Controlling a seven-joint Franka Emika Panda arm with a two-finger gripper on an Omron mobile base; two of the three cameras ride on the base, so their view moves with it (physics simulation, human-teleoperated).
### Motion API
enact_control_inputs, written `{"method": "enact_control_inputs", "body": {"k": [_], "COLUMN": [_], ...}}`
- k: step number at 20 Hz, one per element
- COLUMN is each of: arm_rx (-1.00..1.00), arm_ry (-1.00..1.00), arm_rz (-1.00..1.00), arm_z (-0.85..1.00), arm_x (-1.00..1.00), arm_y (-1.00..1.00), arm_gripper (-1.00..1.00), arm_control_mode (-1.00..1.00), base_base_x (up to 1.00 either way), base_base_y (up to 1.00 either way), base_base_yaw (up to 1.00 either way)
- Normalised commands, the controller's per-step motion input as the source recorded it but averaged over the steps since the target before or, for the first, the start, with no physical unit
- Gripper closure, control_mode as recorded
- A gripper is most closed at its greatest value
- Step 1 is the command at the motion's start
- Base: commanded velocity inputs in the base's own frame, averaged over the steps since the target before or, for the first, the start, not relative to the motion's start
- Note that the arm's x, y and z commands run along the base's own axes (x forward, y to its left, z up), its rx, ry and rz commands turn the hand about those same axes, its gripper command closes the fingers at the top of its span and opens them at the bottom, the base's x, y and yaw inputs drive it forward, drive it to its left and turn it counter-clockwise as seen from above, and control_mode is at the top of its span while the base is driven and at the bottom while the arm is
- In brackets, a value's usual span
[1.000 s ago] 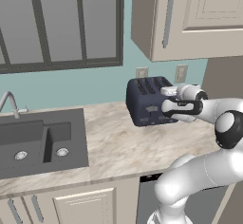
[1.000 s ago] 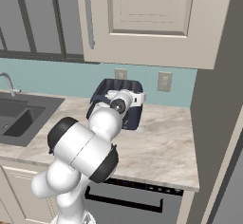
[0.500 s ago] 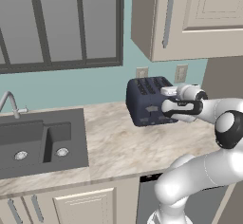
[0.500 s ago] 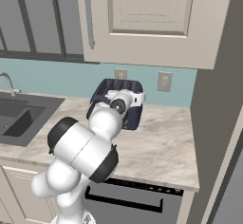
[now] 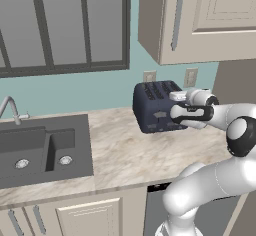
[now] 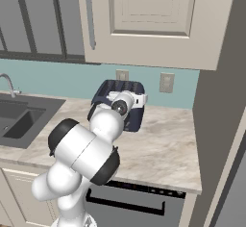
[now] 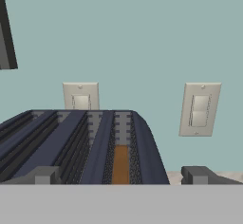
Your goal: Start the toaster. Once the lever pops up, take the bread to the plate on the dining counter.
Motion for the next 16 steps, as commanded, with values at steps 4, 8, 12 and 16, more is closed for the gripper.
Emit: {"method": "enact_control_inputs", "body": {"k": [4, 8, 12, 16], "arm_rx": [0.0, 0.0, 0.0, 0.0], "arm_ry": [0.0, 0.0, 0.0, 0.0], "arm_rz": [0.0, 0.0, 0.0, 0.0], "arm_z": [0.0, 0.0, 0.0, 0.0], "arm_x": [0.0, 0.0, 0.0, 0.0], "arm_y": [0.0, 0.0, 0.0, 0.0], "arm_gripper": [-1.0, -1.0, -1.0, -1.0], "arm_control_mode": [-1.0, -1.0, -1.0, -1.0], "base_base_x": [0.0, 0.0, 0.0, 0.0], "base_base_y": [0.0, 0.0, 0.0, 0.0], "base_base_yaw": [0.0, 0.0, 0.0, 0.0]}}
